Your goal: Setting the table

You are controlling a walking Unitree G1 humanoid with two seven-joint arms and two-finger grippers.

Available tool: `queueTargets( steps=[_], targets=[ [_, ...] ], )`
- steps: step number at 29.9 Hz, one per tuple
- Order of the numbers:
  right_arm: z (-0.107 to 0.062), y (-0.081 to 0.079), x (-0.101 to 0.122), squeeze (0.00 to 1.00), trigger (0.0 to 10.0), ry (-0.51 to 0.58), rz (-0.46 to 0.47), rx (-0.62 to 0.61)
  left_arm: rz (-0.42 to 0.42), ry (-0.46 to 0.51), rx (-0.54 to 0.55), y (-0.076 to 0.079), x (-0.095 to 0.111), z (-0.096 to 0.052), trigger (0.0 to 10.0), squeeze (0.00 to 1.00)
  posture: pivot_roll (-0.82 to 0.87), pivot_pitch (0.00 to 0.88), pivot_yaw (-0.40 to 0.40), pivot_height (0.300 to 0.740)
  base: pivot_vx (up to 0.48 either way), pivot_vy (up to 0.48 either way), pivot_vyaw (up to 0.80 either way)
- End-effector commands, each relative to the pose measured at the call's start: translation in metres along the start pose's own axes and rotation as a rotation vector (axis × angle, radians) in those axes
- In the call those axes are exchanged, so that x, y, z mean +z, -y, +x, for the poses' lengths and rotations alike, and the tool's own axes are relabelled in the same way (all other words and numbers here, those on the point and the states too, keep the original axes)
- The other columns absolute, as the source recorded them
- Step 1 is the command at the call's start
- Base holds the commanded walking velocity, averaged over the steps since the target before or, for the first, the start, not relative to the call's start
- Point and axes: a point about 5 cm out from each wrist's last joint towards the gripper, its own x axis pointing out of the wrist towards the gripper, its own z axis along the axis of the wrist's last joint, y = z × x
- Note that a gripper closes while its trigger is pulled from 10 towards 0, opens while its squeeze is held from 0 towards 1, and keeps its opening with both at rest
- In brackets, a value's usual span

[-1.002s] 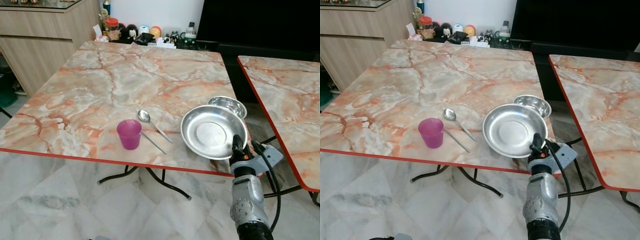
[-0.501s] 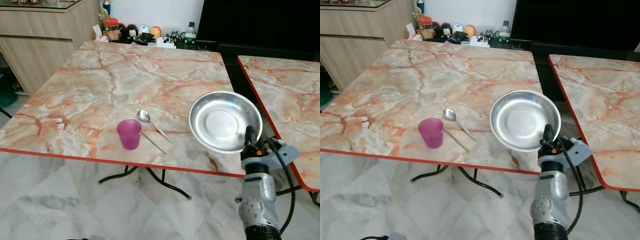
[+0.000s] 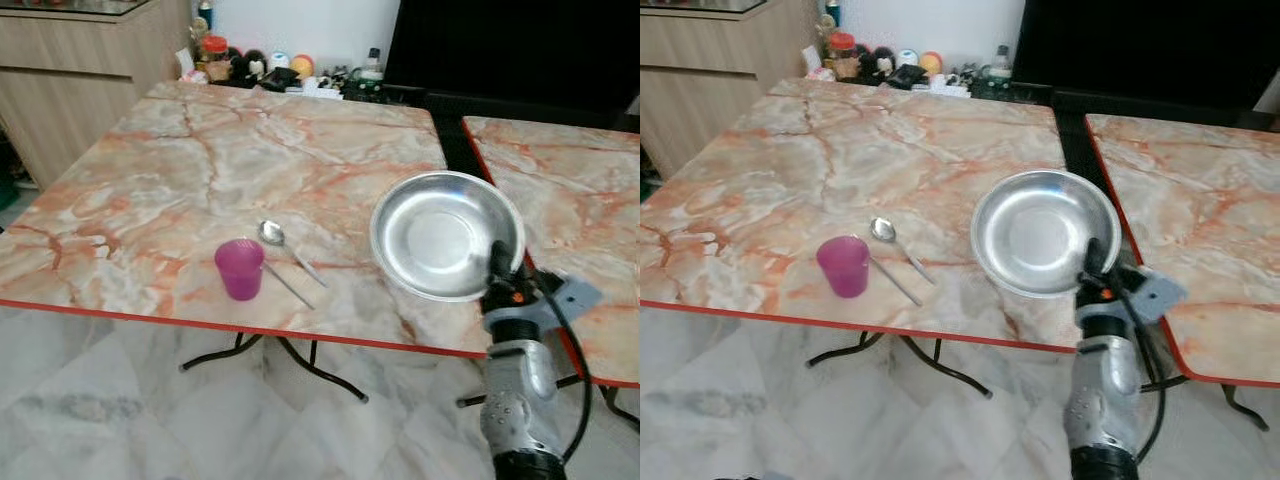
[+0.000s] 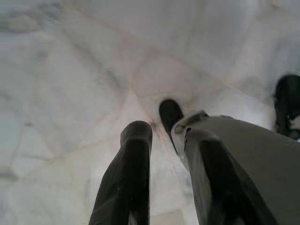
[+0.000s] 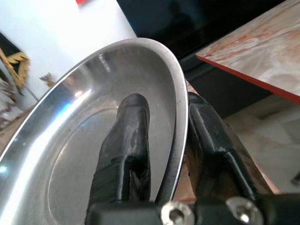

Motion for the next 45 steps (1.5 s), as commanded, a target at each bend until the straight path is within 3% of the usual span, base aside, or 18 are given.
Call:
queueTargets(
  steps=[1,23,45],
  targets=[
    [0.002,0.005,0.013,0.0,10.0,0.046,-0.011,-0.015,-0.005,-0.026,-0.027,0.011,-0.007,0.0,10.0,0.0,0.01,0.077,-0.048,0.74,0.0,-0.311,0.0],
    [0.001,0.007,0.014,0.0,10.0,0.052,-0.01,-0.046,-0.004,0.001,-0.036,0.012,0.003,0.001,10.0,0.0,0.0,0.097,-0.035,0.74,0.0,-0.432,-0.12],
    [0.002,0.031,0.021,0.0,10.0,0.085,-0.057,-0.207,-0.009,-0.002,-0.032,0.01,0.002,0.001,10.0,0.0,-0.01,0.098,-0.019,0.74,0.0,-0.403,0.0]
  ],
)
